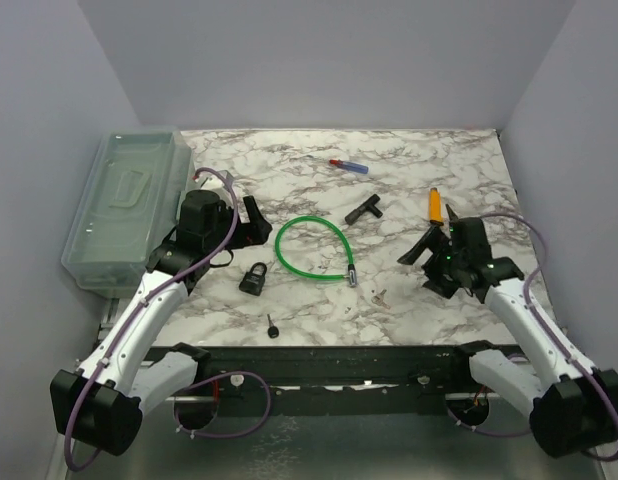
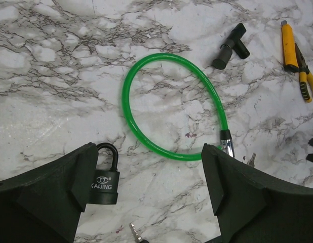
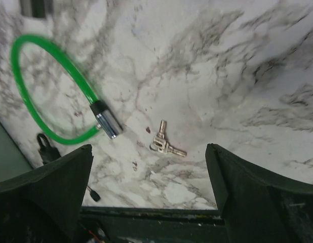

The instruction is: Unlock with the key

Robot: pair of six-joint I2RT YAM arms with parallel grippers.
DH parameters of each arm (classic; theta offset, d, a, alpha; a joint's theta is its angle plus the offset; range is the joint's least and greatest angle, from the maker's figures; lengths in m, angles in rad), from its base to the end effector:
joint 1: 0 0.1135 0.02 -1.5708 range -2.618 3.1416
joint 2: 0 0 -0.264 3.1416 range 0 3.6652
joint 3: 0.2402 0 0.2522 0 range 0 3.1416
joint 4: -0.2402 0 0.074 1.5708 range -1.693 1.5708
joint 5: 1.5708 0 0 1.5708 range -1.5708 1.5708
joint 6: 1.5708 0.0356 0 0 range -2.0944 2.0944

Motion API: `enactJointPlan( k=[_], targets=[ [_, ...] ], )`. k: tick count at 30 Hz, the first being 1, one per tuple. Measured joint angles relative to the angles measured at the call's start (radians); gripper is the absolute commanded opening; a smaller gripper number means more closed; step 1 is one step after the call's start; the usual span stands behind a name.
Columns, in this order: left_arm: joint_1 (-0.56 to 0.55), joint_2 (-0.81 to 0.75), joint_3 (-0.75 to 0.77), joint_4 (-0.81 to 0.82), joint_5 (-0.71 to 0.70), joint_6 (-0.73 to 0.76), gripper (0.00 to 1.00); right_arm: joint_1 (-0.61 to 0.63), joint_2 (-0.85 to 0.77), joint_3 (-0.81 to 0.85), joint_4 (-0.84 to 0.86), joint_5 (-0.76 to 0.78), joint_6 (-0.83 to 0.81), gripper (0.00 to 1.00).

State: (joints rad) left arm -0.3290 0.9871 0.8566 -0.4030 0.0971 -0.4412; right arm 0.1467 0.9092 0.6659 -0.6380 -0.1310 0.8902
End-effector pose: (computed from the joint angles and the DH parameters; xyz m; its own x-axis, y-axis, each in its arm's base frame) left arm 0.2065 -0.0742 0.3057 -0.6062 -0.2421 -0.7575 0.1567 0.8975 -0.4123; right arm 0.1769 0.0308 0.2367 -0.6568 0.6819 -0.3220 0.4503 0.6972 0.5578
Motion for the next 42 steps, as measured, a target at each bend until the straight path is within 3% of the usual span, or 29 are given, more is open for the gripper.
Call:
enactJointPlan(
  k=[5, 8, 12, 24, 32, 42],
  targets=[
    [0.000, 0.000, 0.003, -0.006, -0.017, 0.006, 0.89, 0.277, 0.210, 0.023, -0.011, 0.115, 0.068, 1.00],
    [-0.001, 0.000, 0.003, -0.010, -0.027, 0.009, 0.89, 0.372, 0.281, 0.055, -0.015, 0.158, 0.107, 0.99],
    [-0.003, 0.000, 0.003, -0.013, -0.041, 0.011, 0.89, 0.417, 0.335, 0.068, -0.009, 0.203, 0.153, 0.95],
    [-0.005, -0.008, 0.003, -0.027, -0.064, 0.012, 0.88, 0.507, 0.530, 0.117, -0.008, 0.281, 0.219, 0.66],
    [-0.006, -0.010, 0.003, -0.034, -0.065, 0.012, 0.88, 0.510, 0.598, 0.170, -0.011, 0.338, 0.219, 0.57],
    [-0.006, -0.010, 0.003, -0.043, -0.066, 0.013, 0.88, 0.554, 0.649, 0.203, -0.027, 0.369, 0.222, 0.55]
  ],
)
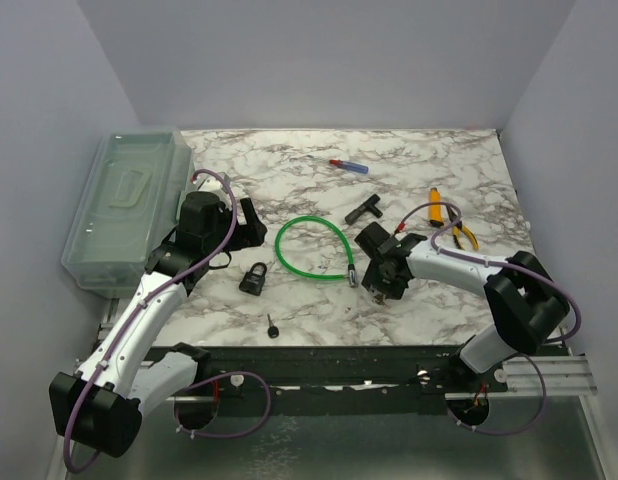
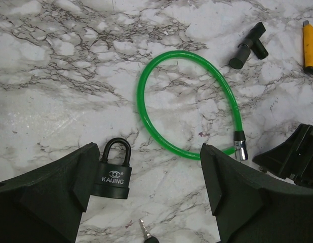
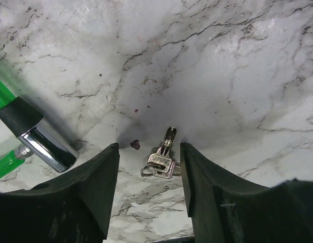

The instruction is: Unlock with the key

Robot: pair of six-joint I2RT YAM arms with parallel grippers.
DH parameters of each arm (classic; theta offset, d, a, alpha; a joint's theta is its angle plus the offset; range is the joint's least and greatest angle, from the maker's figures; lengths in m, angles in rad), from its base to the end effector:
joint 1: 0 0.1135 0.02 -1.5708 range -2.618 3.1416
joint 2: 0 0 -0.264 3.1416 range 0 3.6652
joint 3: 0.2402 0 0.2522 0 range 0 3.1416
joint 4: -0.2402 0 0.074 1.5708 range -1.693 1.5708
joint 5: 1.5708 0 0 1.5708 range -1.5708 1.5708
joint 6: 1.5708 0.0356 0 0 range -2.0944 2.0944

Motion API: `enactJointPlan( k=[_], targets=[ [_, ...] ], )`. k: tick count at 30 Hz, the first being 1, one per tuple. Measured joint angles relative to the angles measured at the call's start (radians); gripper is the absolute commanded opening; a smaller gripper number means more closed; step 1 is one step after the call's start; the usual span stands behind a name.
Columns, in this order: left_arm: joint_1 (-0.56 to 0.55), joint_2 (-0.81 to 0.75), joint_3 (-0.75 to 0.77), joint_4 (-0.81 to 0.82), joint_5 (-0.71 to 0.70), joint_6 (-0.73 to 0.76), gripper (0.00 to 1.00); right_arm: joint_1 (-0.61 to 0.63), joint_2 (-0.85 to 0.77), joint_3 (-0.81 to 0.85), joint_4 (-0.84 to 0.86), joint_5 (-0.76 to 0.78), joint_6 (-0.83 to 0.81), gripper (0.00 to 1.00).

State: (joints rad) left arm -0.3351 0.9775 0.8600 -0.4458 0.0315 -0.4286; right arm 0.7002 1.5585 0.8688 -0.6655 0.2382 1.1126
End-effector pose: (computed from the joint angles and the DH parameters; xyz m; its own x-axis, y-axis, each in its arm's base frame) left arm 0.2030 -0.0719 0.3047 -0.6057 -0.2289 -0.7620 0.1123 0.9235 -0.3667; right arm 0.2097 0.1657 0.1618 -0.8574 0.4172 -0.3014 0.4101 0.9076 0.0899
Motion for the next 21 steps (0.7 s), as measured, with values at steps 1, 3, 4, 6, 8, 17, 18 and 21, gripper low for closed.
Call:
enactJointPlan(
  k=[1, 3, 4, 6, 8, 17, 18, 21],
  targets=[
    [0.000, 0.000, 0.000, -0.001, 0.000, 0.000, 0.88, 0.009, 0.005, 0.004, -0.003, 0.005, 0.003, 0.49],
    [0.000, 0.000, 0.000, -0.002, -0.006, 0.000, 0.88, 0.022, 0.011, 0.010, -0.009, 0.012, 0.008, 0.47],
    [0.000, 0.000, 0.000, -0.003, -0.010, 0.000, 0.88, 0.026, 0.013, 0.010, -0.011, 0.013, 0.011, 0.46],
    [0.000, 0.001, 0.000, -0.006, -0.020, 0.000, 0.88, 0.032, 0.014, 0.010, -0.012, 0.018, 0.014, 0.40],
    [-0.001, 0.002, 0.000, -0.006, -0.024, 0.000, 0.88, 0.034, 0.014, 0.011, -0.017, 0.023, 0.016, 0.38],
    [-0.001, 0.004, 0.000, -0.006, -0.035, 0.000, 0.88, 0.034, 0.018, 0.011, -0.027, 0.034, 0.016, 0.23],
    [-0.001, 0.005, 0.000, -0.006, -0.037, 0.000, 0.88, 0.034, 0.018, 0.011, -0.028, 0.034, 0.016, 0.22],
    [-0.001, 0.008, 0.000, -0.006, -0.040, 0.000, 0.87, 0.034, 0.018, 0.011, -0.027, 0.035, 0.016, 0.11]
  ],
)
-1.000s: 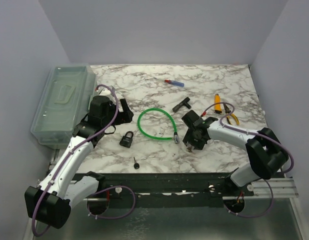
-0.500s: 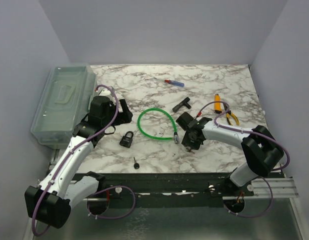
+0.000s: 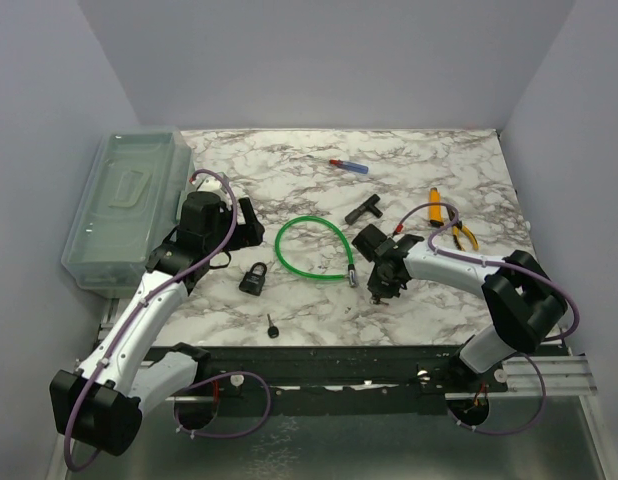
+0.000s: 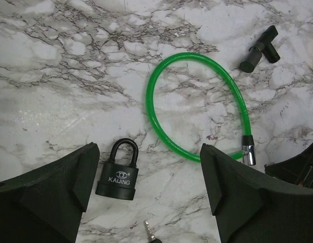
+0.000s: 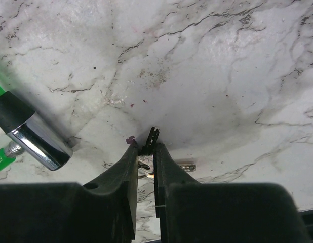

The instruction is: Unlock with the key

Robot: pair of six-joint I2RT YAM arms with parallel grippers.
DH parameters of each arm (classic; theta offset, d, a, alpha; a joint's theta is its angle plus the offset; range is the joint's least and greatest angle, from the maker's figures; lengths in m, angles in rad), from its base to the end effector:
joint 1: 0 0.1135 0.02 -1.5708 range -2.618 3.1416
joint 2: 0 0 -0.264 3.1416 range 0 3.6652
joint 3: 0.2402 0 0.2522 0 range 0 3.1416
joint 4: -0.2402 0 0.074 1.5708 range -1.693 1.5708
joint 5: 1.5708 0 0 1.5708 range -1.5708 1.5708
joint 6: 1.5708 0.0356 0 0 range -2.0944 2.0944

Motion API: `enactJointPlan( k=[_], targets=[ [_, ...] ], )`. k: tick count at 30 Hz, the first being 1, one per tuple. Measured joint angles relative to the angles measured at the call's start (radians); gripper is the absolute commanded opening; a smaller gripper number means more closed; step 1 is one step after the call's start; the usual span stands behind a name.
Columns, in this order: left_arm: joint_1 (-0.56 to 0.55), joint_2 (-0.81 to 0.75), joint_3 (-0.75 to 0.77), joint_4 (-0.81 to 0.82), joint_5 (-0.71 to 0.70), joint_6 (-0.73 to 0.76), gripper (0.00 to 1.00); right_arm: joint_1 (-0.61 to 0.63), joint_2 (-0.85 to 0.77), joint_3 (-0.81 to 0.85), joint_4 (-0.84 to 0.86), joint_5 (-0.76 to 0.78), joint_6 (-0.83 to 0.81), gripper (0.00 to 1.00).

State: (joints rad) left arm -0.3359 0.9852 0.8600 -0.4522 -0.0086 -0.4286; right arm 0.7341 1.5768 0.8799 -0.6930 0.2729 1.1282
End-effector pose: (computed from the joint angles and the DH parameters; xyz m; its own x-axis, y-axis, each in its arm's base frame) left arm 0.2045 -0.0711 0.3026 -0.6029 -0.2297 -0.7641 0.0794 0.9356 -0.3440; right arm 0.2050 0.1720 0.1598 -0.8632 0.3932 -0.3166 0.3991 0.9156 0.0490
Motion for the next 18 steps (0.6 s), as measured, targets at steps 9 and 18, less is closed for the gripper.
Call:
enactJointPlan(
  k=[9, 18],
  targets=[
    [0.000, 0.010, 0.000, 0.000, -0.003, 0.000, 0.87, 0.005, -0.007, -0.003, 0.011, 0.014, -0.023, 0.00],
    [0.000, 0.018, 0.000, 0.000, -0.008, 0.000, 0.86, 0.006, -0.114, -0.085, 0.108, 0.035, -0.084, 0.00]
  ],
)
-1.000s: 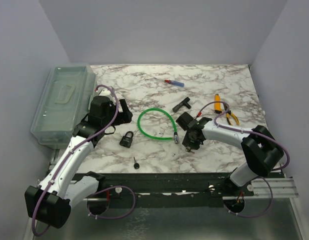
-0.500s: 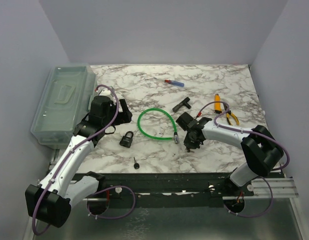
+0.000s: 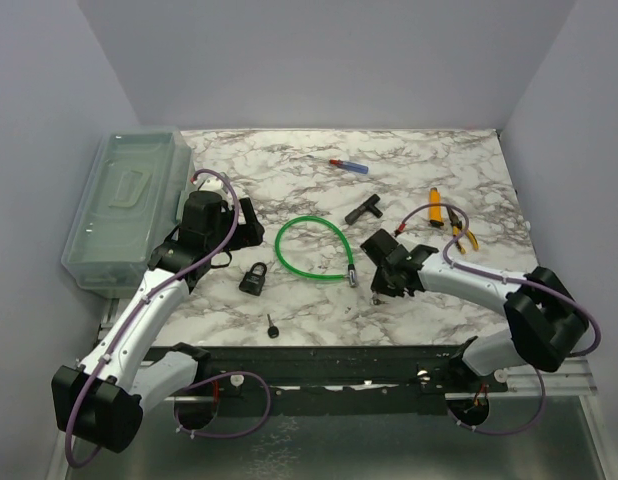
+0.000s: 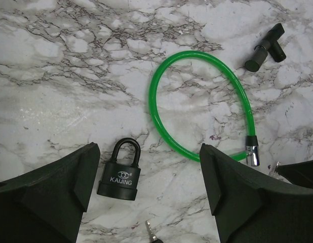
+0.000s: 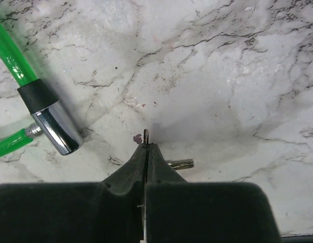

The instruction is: Unlock with the key

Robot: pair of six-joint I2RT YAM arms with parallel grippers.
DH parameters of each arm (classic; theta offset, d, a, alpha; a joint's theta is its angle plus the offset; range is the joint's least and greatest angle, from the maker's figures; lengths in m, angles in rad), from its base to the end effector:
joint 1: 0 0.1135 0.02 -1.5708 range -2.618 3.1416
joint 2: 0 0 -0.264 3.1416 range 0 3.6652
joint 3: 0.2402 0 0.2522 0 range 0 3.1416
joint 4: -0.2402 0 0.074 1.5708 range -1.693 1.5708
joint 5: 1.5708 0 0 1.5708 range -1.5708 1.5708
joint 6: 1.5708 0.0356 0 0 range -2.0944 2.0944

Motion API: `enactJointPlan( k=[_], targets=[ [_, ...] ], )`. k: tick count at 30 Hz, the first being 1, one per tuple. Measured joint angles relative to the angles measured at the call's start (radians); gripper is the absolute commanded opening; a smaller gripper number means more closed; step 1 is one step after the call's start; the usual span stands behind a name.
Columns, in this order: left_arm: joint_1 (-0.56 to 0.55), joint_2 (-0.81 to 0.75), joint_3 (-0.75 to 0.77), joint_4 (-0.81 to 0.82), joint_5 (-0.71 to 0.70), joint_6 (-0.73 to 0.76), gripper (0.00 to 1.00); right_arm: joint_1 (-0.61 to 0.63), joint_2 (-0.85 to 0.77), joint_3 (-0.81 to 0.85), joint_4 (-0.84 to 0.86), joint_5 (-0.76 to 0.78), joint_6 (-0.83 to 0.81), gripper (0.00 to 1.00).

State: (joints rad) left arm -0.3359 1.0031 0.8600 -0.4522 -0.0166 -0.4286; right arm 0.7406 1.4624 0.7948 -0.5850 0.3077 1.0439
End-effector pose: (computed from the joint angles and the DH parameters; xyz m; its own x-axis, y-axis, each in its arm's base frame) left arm 0.2077 -0.0719 0.2991 -0.6131 -0.2261 -0.7570 0.0680 0.9395 -0.3356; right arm 0.1953 0.1639 0.1689 -0.8479 0.3410 -0.4060 0.3178 0.9398 0.1258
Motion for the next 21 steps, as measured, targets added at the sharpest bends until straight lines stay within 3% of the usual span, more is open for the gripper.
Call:
enactJointPlan(
  k=[13, 14, 16, 17, 19, 21],
  targets=[
    [0.000, 0.006, 0.000, 0.000, 0.001, 0.000, 0.86, 0.000, -0.161, -0.133, 0.188, -0.014, -0.096, 0.01],
    [0.000, 0.006, 0.000, 0.000, 0.001, 0.000, 0.86, 0.000, -0.166, -0.137, 0.193, -0.016, -0.100, 0.09],
    [0.000, 0.006, 0.000, 0.000, 0.001, 0.000, 0.86, 0.000, -0.172, -0.142, 0.195, -0.019, -0.098, 0.42],
    [0.000, 0.006, 0.000, 0.000, 0.001, 0.000, 0.86, 0.000, -0.175, -0.143, 0.192, -0.021, -0.095, 0.50],
    [0.000, 0.006, 0.000, 0.000, 0.001, 0.000, 0.86, 0.000, -0.176, -0.142, 0.178, -0.022, -0.093, 0.59],
    [0.000, 0.006, 0.000, 0.000, 0.001, 0.000, 0.86, 0.000, -0.171, -0.140, 0.156, -0.022, -0.090, 0.60]
  ],
)
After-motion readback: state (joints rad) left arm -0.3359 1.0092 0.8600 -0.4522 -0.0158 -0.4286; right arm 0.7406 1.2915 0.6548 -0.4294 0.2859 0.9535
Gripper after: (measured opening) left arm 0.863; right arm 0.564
